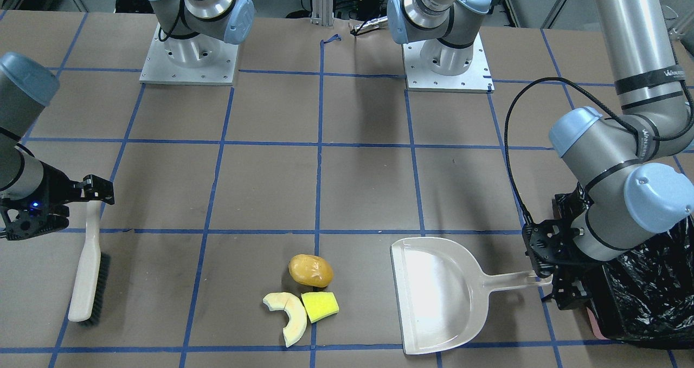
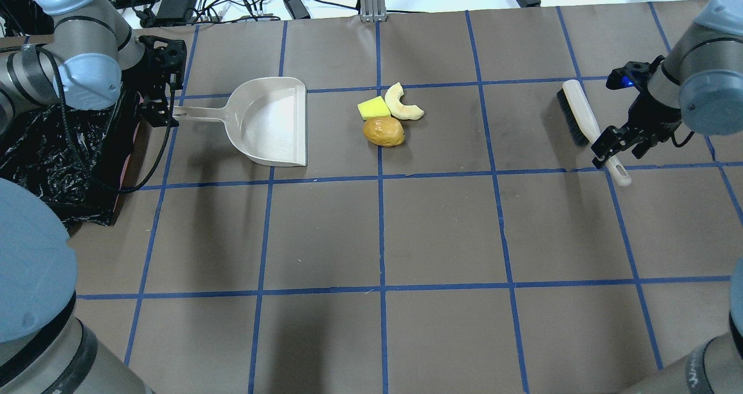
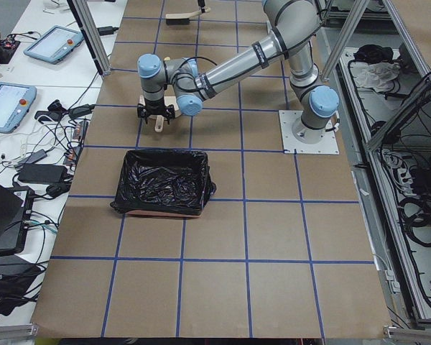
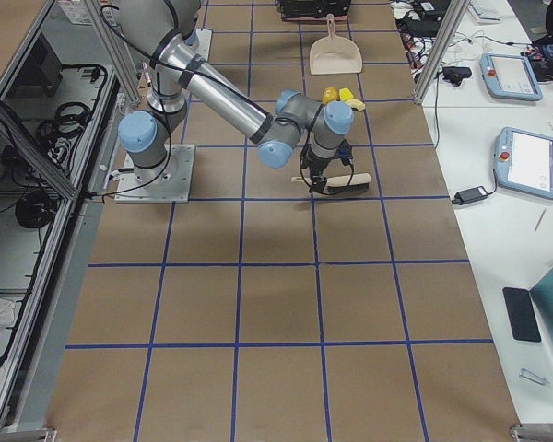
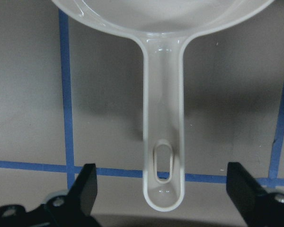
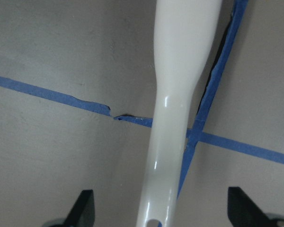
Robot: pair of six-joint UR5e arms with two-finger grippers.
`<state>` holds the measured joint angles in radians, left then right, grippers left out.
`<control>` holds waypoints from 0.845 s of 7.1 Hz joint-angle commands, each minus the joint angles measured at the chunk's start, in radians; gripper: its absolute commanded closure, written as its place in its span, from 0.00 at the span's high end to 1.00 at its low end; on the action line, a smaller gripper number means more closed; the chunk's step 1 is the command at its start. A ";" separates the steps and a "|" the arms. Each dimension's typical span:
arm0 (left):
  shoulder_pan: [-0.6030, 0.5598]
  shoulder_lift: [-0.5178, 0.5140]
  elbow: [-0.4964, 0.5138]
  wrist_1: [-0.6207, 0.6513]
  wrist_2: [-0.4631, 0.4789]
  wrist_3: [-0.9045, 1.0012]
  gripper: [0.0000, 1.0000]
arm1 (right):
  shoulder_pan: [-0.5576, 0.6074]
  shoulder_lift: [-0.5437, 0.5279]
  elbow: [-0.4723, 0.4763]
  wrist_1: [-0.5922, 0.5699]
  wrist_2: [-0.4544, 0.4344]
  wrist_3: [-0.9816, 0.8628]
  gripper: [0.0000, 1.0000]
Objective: Sweep and dump trash into bin
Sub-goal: 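Close the left gripper on the dustpan handle while the right gripper grasps the brush handle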
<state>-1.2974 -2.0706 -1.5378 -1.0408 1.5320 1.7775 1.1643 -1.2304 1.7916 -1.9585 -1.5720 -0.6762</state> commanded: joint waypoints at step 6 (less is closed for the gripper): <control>-0.033 -0.039 -0.008 0.001 0.011 -0.092 0.92 | 0.012 0.025 0.002 0.006 -0.008 0.096 0.73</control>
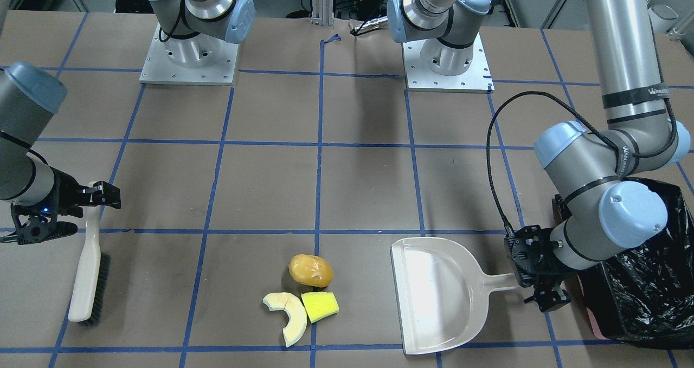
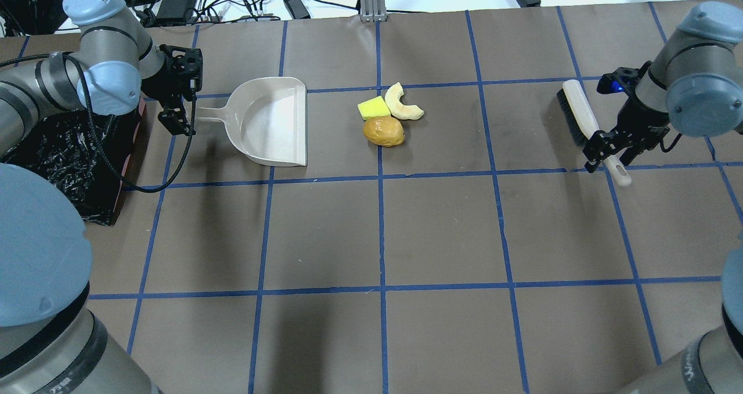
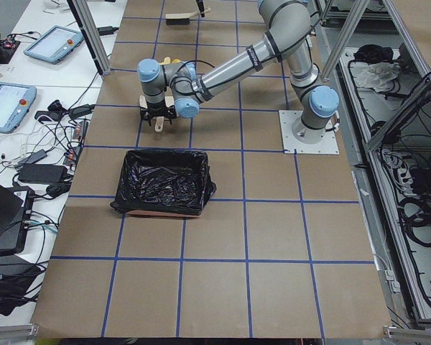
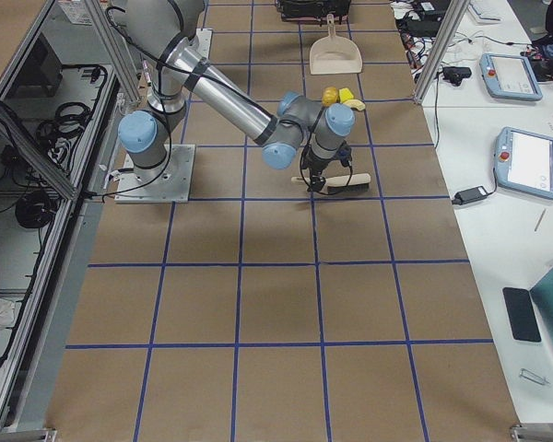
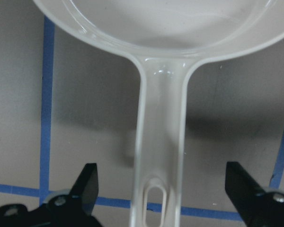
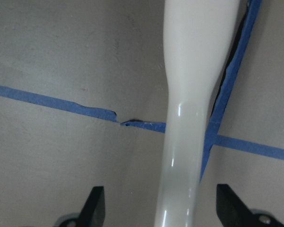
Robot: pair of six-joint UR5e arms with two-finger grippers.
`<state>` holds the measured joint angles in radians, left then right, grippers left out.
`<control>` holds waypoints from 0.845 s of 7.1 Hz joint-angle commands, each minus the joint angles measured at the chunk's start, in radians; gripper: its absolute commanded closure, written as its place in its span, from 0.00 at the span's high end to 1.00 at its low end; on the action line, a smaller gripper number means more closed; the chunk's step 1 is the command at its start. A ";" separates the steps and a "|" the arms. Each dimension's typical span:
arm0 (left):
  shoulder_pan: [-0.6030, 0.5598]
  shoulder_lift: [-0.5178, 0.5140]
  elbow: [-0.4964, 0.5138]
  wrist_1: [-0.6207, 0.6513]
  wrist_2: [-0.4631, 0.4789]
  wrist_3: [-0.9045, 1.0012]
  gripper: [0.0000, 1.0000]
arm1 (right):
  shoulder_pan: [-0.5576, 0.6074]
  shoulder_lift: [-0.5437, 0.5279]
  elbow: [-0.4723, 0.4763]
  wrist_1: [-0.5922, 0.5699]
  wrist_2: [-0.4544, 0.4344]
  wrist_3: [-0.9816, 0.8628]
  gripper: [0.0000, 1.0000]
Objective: Sweep and dump trash into bin
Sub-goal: 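Close the left gripper on the dustpan handle while the right gripper grasps the brush handle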
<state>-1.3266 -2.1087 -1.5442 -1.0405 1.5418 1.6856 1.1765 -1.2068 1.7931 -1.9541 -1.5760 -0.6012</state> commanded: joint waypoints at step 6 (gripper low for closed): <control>-0.005 0.003 -0.005 0.002 -0.002 0.019 0.19 | 0.000 0.013 0.000 0.009 -0.013 0.090 0.29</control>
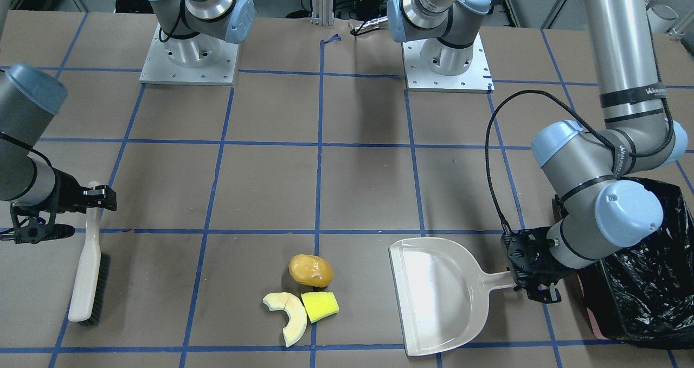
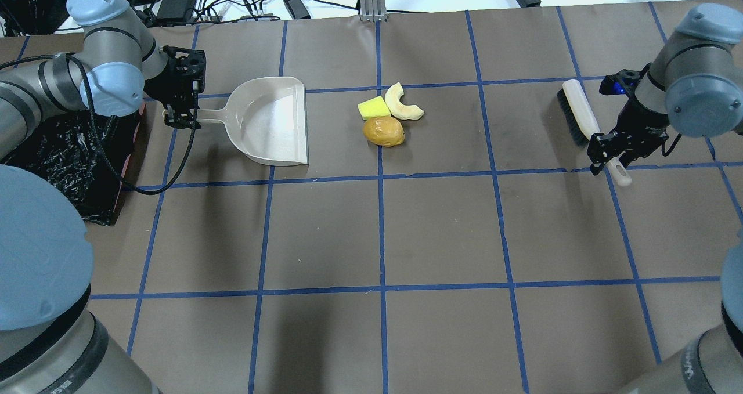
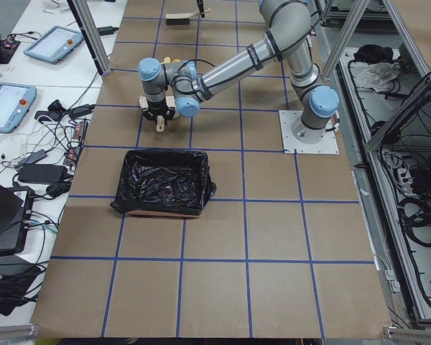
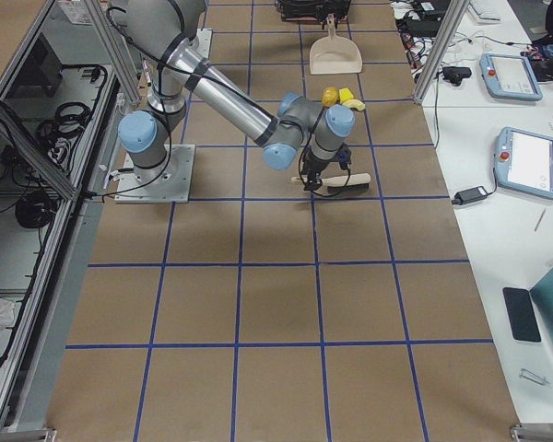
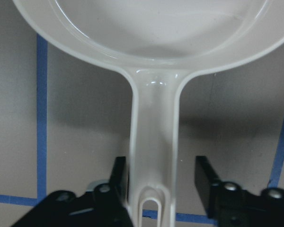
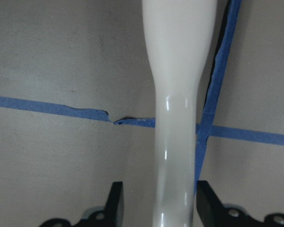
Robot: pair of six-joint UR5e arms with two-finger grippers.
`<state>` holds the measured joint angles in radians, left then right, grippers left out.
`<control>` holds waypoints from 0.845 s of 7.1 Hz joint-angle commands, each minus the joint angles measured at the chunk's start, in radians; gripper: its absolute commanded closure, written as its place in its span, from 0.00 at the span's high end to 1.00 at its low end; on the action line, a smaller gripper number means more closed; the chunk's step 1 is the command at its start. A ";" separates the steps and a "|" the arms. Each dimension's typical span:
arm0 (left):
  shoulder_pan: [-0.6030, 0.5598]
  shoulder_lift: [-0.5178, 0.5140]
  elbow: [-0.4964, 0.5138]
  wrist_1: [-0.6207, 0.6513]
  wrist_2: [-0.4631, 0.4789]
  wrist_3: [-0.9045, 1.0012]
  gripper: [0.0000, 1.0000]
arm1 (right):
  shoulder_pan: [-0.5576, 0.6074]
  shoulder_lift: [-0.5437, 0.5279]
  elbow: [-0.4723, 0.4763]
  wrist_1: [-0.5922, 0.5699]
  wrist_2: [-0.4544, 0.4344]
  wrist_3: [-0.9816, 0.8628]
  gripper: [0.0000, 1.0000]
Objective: Sweep and dump trash into bin
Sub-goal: 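Close the left gripper on the dustpan handle while the right gripper grasps the brush handle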
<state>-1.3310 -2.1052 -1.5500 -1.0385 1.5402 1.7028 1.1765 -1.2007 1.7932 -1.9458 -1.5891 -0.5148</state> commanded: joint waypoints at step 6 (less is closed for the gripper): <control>-0.004 -0.001 0.005 0.000 0.000 0.003 0.04 | 0.000 0.004 -0.006 0.021 0.001 0.004 0.00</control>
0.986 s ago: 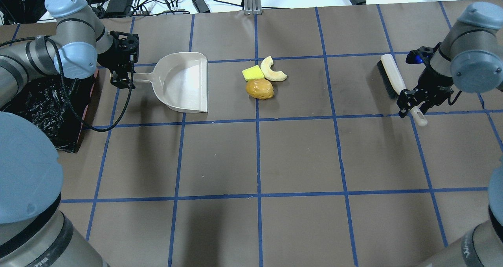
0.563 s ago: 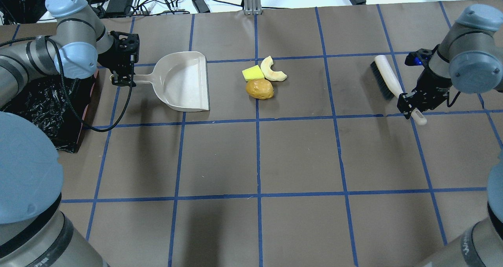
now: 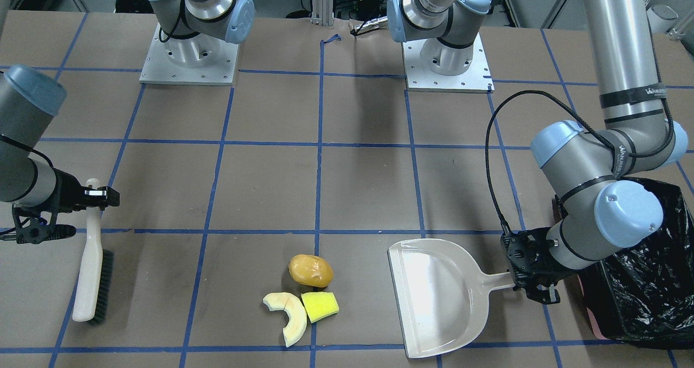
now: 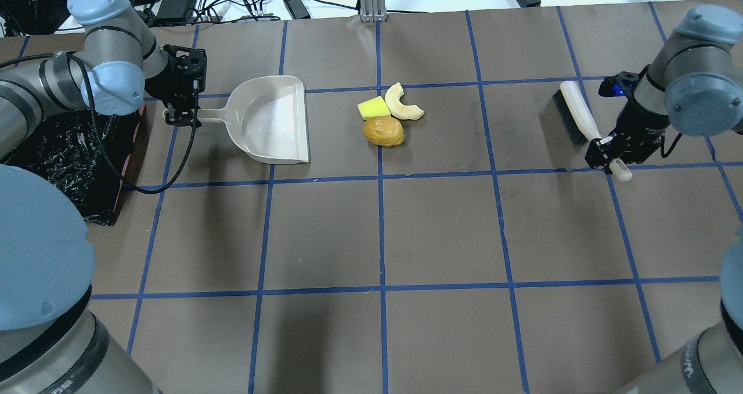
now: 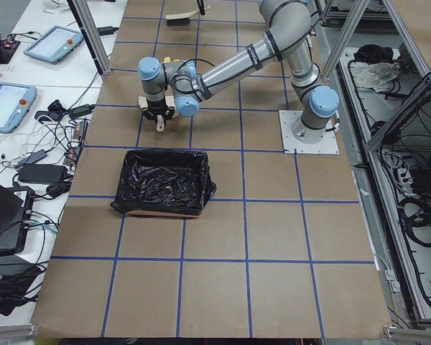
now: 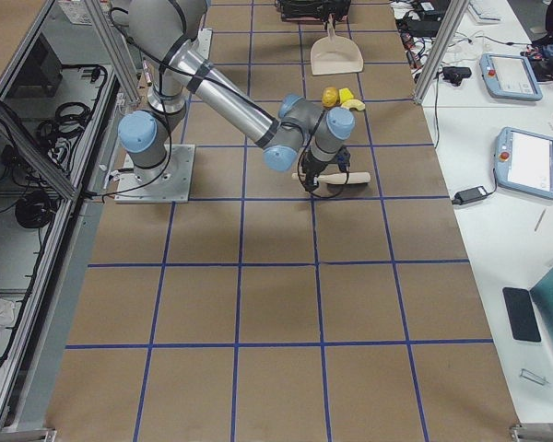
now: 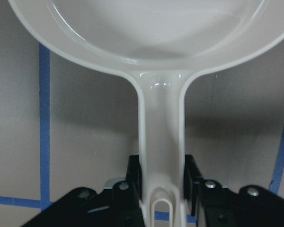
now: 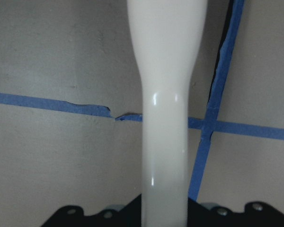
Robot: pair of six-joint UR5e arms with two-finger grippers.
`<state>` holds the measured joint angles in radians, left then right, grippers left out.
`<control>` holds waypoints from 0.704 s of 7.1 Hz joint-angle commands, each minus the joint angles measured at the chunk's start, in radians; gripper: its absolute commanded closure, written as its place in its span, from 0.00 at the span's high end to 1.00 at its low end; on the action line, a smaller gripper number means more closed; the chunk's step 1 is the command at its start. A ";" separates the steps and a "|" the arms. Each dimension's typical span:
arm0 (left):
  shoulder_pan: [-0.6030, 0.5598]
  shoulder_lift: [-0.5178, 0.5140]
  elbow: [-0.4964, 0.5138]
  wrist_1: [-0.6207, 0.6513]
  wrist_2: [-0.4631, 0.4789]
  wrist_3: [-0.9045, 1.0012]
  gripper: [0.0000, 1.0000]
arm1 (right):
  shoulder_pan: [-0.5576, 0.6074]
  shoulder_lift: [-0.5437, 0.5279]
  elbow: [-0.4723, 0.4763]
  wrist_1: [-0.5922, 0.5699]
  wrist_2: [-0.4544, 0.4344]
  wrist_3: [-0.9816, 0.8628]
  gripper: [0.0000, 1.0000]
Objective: Sweep and dump trash into bin
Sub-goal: 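Close the left gripper on the dustpan handle while the right gripper grasps the brush handle, then lift the white brush with the right gripper, holding the dustpan with the left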
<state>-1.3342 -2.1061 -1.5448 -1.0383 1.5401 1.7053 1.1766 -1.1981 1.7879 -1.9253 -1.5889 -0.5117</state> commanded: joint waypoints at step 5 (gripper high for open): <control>0.000 0.000 -0.001 0.000 0.000 0.002 0.02 | 0.000 0.005 0.001 0.026 -0.002 0.002 0.56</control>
<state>-1.3345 -2.1057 -1.5449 -1.0385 1.5401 1.7073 1.1766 -1.1940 1.7886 -1.8986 -1.5905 -0.5082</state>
